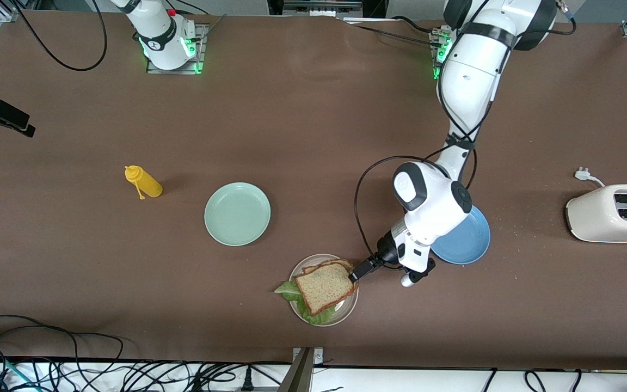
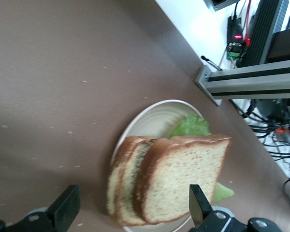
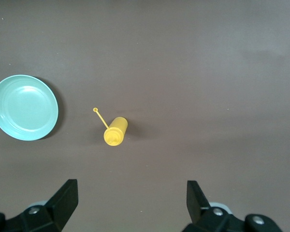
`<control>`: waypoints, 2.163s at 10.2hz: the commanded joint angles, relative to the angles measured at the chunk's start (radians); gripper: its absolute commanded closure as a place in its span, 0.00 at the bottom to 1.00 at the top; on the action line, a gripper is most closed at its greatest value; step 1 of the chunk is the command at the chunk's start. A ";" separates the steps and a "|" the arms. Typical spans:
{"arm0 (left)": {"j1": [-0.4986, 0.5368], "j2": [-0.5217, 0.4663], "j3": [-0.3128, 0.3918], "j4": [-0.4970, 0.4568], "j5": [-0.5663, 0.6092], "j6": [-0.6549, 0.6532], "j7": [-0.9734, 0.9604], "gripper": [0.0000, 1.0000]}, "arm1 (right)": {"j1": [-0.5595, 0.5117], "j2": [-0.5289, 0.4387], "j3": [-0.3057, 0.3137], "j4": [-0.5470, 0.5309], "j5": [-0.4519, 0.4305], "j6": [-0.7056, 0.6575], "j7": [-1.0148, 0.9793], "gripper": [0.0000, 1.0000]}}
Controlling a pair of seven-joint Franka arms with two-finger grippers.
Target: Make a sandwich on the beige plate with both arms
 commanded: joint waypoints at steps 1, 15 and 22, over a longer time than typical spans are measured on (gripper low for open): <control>0.033 -0.162 0.008 -0.228 0.153 -0.029 -0.013 0.00 | -0.012 -0.005 0.052 -0.017 -0.008 0.017 0.089 0.00; 0.378 -0.623 0.005 -0.377 0.833 -0.765 0.243 0.00 | -0.007 -0.005 0.085 -0.084 -0.009 0.068 0.092 0.00; 0.444 -0.838 0.003 -0.414 0.864 -0.933 0.256 0.00 | -0.003 0.009 0.105 -0.083 -0.005 0.083 0.093 0.00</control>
